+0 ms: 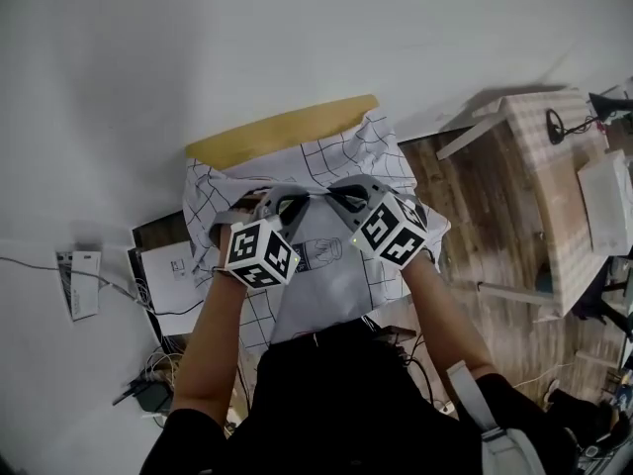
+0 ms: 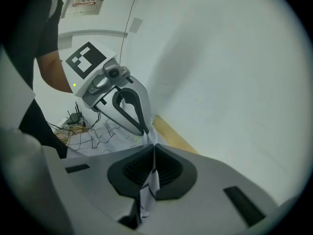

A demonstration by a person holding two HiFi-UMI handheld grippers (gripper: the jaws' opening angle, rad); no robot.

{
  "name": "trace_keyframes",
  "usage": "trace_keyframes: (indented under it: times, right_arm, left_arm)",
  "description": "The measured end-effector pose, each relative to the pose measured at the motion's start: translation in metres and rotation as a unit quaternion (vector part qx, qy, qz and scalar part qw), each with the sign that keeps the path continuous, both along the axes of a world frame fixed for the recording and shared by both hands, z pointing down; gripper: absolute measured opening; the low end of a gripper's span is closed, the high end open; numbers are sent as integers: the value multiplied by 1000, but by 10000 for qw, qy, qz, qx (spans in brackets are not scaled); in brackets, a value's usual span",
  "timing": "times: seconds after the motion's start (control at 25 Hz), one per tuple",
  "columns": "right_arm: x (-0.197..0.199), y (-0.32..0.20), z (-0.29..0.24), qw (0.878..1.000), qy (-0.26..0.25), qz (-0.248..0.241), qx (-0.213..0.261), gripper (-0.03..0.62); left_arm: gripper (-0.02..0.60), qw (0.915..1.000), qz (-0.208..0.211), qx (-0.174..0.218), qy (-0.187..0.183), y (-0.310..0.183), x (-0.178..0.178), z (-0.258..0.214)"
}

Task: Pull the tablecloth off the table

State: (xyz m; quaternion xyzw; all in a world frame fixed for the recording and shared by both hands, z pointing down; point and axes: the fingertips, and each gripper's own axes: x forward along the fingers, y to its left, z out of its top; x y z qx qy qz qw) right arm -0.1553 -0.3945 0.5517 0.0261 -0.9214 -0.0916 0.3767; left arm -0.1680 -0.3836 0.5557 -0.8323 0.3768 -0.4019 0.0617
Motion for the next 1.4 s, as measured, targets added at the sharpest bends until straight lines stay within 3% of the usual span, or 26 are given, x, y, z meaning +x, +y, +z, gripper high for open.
trace_keyframes:
  times: [0.32, 0.96, 1.4]
  right_arm:
    - [-17, 8, -69, 9979, -367, -136, 517, 20]
    - [-48, 26, -196, 9848, -1332, -315, 1070, 18]
    - [-69, 36, -276, 9693, -1994, -430, 1371, 18]
  left_arm:
    - [12, 9985, -30, 466, -284, 7, -12, -61]
    - [12, 9897, -279, 1351, -392, 14, -35, -179]
    - [12, 9791, -466, 1972, -170, 18, -54, -256]
